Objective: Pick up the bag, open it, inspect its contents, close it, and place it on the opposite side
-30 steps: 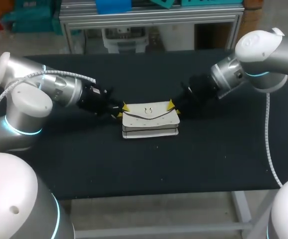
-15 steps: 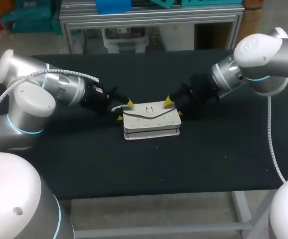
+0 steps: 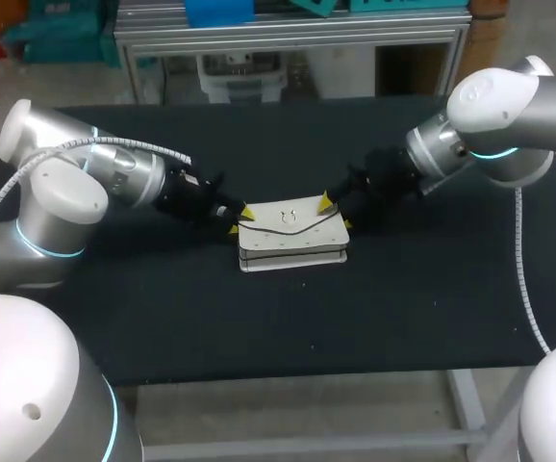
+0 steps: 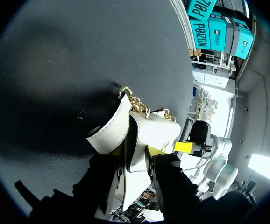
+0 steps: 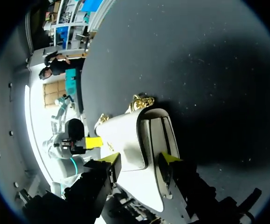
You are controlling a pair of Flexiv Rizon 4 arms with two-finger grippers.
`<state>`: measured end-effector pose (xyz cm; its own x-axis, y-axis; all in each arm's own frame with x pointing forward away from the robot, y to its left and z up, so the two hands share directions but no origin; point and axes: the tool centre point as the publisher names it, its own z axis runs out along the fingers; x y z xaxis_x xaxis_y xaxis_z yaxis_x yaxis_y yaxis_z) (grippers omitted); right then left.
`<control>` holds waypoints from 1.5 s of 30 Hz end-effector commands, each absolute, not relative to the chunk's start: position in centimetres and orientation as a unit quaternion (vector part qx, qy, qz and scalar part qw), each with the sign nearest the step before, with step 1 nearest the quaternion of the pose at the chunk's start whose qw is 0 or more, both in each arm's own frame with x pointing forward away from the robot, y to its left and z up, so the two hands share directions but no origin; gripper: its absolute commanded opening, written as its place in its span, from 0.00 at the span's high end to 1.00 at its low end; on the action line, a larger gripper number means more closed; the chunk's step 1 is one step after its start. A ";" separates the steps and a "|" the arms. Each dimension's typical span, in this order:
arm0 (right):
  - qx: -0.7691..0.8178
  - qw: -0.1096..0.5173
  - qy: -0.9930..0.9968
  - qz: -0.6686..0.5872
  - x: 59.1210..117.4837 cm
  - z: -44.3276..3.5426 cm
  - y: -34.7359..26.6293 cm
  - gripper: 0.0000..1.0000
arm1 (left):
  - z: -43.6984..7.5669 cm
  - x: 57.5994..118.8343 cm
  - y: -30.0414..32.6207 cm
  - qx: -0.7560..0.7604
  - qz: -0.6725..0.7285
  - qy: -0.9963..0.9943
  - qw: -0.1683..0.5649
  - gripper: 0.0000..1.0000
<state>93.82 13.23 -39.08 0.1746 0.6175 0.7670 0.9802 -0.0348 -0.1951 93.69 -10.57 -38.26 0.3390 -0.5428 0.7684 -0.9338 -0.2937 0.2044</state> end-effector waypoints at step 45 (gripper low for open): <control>-0.680 0.289 -0.602 -0.305 91.8 -33.6 7.4 0.00 | -36.4 88.7 -11.9 0.691 0.344 -0.580 0.261 0.88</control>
